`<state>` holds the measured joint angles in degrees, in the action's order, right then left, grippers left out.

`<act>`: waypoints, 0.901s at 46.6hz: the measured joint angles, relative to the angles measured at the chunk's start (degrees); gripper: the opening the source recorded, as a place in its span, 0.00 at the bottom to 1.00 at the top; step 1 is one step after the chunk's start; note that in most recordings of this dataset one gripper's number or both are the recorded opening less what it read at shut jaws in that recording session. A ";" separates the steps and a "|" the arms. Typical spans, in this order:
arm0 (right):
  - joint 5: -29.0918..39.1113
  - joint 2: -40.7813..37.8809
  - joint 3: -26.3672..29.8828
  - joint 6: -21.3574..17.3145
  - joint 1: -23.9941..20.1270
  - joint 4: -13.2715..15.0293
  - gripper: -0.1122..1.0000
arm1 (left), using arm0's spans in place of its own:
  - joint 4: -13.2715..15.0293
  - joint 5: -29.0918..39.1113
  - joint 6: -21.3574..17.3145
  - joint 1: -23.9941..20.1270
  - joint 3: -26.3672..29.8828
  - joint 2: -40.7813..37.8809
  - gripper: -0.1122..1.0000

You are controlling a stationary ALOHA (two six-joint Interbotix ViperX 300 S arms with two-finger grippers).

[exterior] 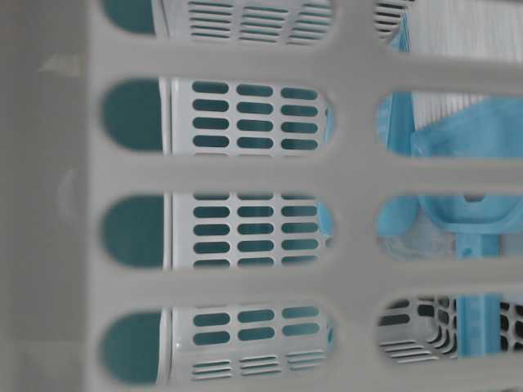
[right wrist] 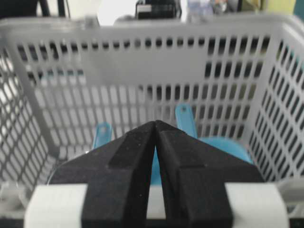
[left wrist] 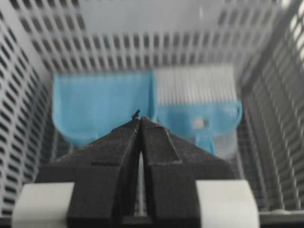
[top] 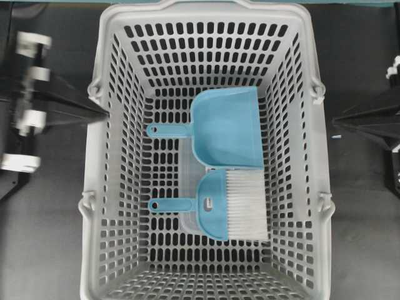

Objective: Pick up the hand brush from the shopping basket with the left arm.
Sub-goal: 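Move the left gripper from the side toward the basket, then lower the open left gripper over the blue hand brush handle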

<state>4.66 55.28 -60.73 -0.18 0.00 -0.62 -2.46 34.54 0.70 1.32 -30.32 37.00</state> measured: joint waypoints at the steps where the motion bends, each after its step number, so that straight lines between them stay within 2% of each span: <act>1: 0.44 0.00 0.09 0.00 0.00 0.00 0.10 | 0.00 1.49 0.00 0.09 1.05 -1.32 0.10; 9: 2.29 0.00 0.09 0.00 0.00 -0.09 0.10 | 0.00 12.39 -0.53 1.85 8.79 -10.81 0.10; 14: 2.81 0.00 0.09 0.09 0.00 0.00 0.10 | 0.00 16.79 -0.53 2.99 12.66 -15.47 0.10; 17: 2.81 0.00 0.09 0.18 0.00 -0.09 0.14 | 0.00 19.07 -0.53 3.43 15.29 -18.11 0.10; 20: 2.81 0.09 0.09 0.18 0.09 0.00 0.25 | 0.00 21.53 -0.53 3.96 17.40 -20.21 0.10; 30: 2.81 0.00 0.09 0.09 0.44 0.00 0.76 | 0.00 30.15 -0.53 4.57 22.94 -26.63 0.11; 32: 2.81 0.09 0.09 0.09 0.44 0.00 0.81 | 0.00 30.67 -0.53 4.57 23.47 -27.33 0.16; 34: 2.81 0.09 0.09 0.09 0.53 0.00 0.81 | 0.00 31.03 -0.26 4.48 23.55 -27.86 0.26; 42: 2.81 0.26 0.00 0.18 0.88 0.00 0.81 | 0.00 31.29 0.35 5.27 23.99 -30.41 0.71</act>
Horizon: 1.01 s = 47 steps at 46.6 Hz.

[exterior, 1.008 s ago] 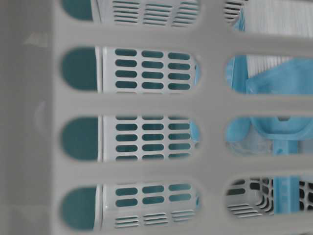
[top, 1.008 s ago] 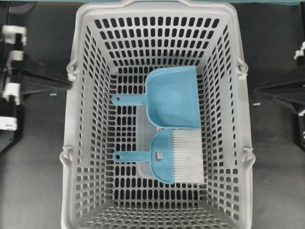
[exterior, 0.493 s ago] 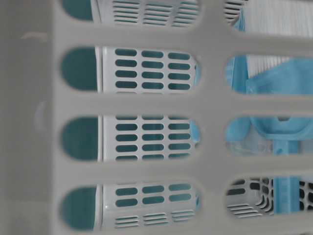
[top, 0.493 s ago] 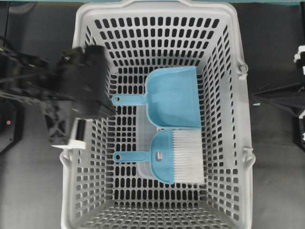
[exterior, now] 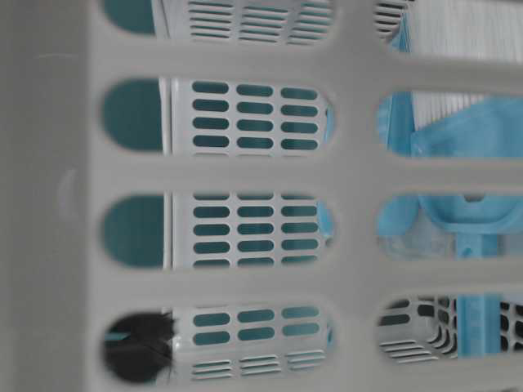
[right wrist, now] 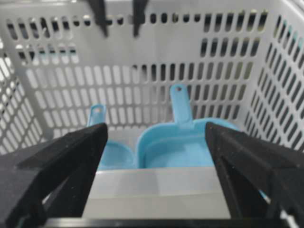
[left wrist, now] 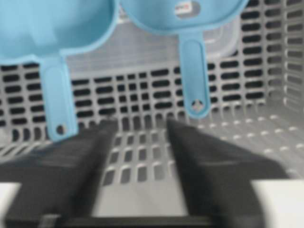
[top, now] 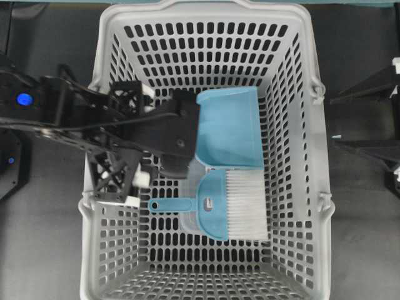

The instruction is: Pick up the hand brush from the shopping basket with the left arm.

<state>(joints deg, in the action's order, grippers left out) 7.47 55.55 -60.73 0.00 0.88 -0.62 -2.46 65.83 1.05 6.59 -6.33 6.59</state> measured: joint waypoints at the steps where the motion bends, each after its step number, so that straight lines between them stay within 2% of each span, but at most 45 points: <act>1: 0.00 0.09 0.09 -0.09 0.09 0.00 0.81 | 0.00 0.09 0.09 0.26 0.09 -0.44 0.75; 5: 0.00 0.18 0.09 0.00 0.26 0.00 0.81 | 0.00 0.09 0.53 1.85 0.88 -2.72 0.90; 7: 0.00 0.18 0.00 0.00 0.26 0.00 0.81 | 0.00 0.09 0.79 2.46 1.41 -3.69 0.92; 16: 0.00 0.97 -0.62 0.00 0.35 0.00 0.81 | 0.00 0.09 4.22 4.57 3.52 -8.17 0.91; 28: -0.09 1.76 -1.85 -0.09 0.35 0.00 0.81 | 0.00 -0.26 8.88 4.92 3.87 -12.04 0.91; 38: -0.09 1.76 -2.20 0.00 0.35 0.00 0.81 | 0.00 -2.20 10.99 5.10 1.05 -14.33 0.91; 47: -0.09 1.76 -2.46 -0.35 0.35 0.00 0.81 | 0.00 -7.29 12.30 5.80 -3.60 -14.77 0.91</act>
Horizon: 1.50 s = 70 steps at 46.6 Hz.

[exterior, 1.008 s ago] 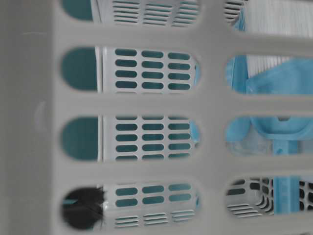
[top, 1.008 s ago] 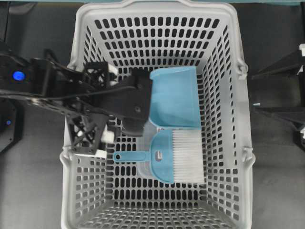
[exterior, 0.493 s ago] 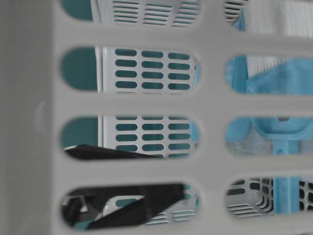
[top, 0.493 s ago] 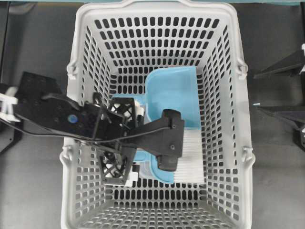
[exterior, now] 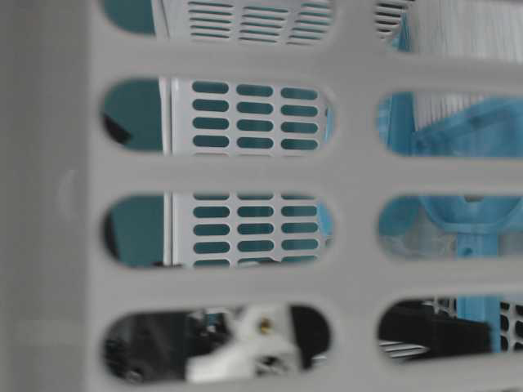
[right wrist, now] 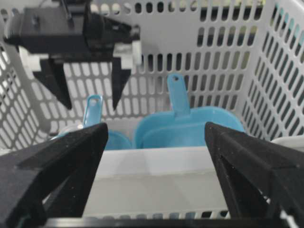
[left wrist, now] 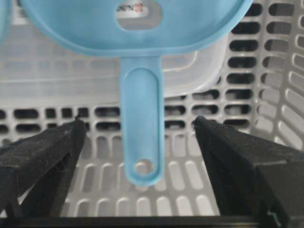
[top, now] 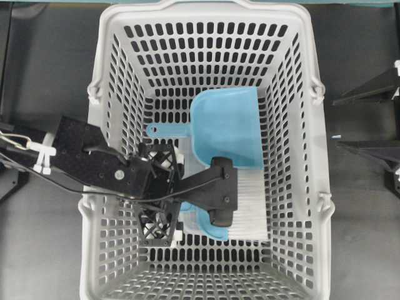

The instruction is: Pick up the hand brush from the shopping basket with the left arm.

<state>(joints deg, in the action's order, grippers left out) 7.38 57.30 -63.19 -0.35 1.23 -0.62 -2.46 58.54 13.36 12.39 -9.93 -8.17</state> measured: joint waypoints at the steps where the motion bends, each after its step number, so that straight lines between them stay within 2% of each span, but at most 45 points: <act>1: 0.00 0.00 0.00 0.09 -0.09 0.00 0.81 | 0.00 -0.53 0.09 0.00 -0.35 -0.09 0.91; 14: -0.09 0.09 -0.35 -0.09 0.00 0.00 0.81 | 0.00 -6.06 0.09 0.18 -4.92 -0.62 0.91; 48: -4.04 0.09 -1.85 -0.35 0.09 -0.09 0.81 | 0.00 -10.46 0.53 0.18 -6.59 -1.67 0.89; 51: -4.04 0.09 -1.93 -0.44 0.09 -0.09 0.81 | 0.00 -10.81 0.53 0.18 -6.68 -1.76 0.84; 53: -4.04 0.09 -1.93 -0.62 0.09 -0.09 0.81 | 0.00 -11.43 0.53 0.18 -6.77 -1.76 0.74; 60: -3.96 0.00 -2.20 -1.49 0.00 -0.09 0.80 | 0.00 -13.71 0.44 0.18 -7.03 -1.76 0.33; 70: -3.96 0.09 -2.64 -1.93 0.09 -0.18 0.80 | 0.00 -14.50 -0.09 0.18 -7.47 -1.67 0.33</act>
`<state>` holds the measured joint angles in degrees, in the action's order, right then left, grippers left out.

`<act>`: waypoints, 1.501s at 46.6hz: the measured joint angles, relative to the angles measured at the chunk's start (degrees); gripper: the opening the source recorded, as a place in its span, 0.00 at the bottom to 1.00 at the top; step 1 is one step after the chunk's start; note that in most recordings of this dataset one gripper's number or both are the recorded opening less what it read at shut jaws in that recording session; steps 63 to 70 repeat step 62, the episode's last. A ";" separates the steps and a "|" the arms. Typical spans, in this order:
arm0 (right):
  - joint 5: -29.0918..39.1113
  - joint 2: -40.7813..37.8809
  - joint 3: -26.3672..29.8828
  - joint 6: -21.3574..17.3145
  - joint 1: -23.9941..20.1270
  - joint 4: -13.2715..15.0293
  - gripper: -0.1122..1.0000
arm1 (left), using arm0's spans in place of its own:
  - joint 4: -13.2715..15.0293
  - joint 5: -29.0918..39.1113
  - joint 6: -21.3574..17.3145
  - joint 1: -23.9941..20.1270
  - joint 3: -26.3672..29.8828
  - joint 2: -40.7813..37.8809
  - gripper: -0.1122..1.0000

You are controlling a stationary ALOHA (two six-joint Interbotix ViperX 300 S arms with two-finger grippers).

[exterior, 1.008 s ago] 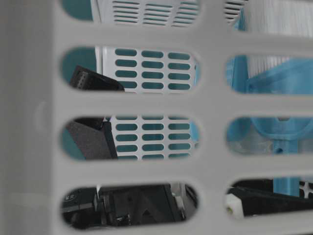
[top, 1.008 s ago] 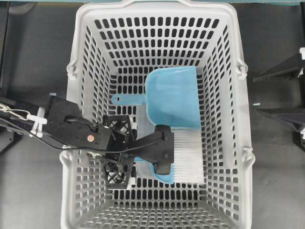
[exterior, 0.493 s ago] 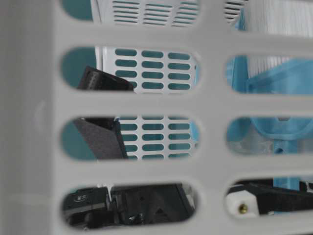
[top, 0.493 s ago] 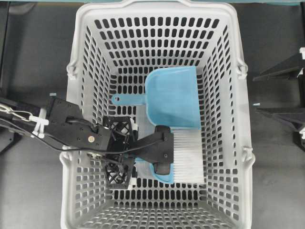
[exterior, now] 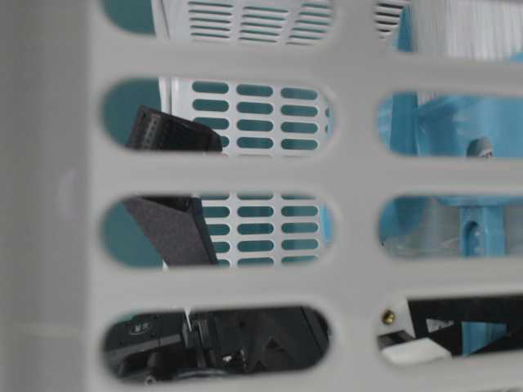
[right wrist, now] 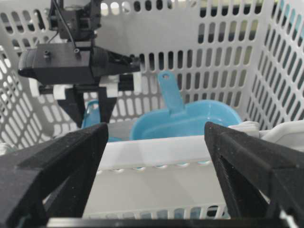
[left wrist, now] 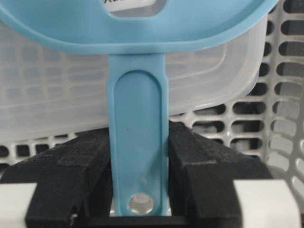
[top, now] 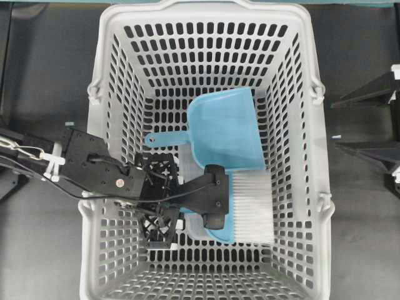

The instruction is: Pick up the hand brush from the shopping basket with the left arm.

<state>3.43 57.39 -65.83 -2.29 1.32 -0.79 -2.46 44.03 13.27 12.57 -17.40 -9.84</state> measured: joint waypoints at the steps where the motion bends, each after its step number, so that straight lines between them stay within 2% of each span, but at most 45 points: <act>1: 0.00 0.00 0.00 0.00 0.00 0.00 0.80 | 0.00 0.00 -0.09 0.00 -0.09 0.09 0.33; 15: 0.00 0.00 -0.26 0.00 -0.09 0.09 0.80 | 0.00 0.00 -0.09 0.00 -0.44 1.58 0.33; 33: 0.00 -0.09 -0.26 0.00 0.00 0.00 0.80 | 0.00 0.09 -0.44 0.00 0.18 10.55 0.33; 47: 0.00 0.00 -0.26 0.00 0.00 0.00 0.80 | 0.00 0.18 -3.43 -0.18 3.43 16.87 0.33; 62: 0.00 0.00 -0.26 -0.09 0.00 0.00 0.80 | 0.00 1.23 -8.88 -3.34 10.90 20.57 0.33; 70: 0.00 0.00 -0.26 -0.09 0.00 0.00 0.80 | 0.00 1.23 -8.88 -3.34 10.90 20.57 0.33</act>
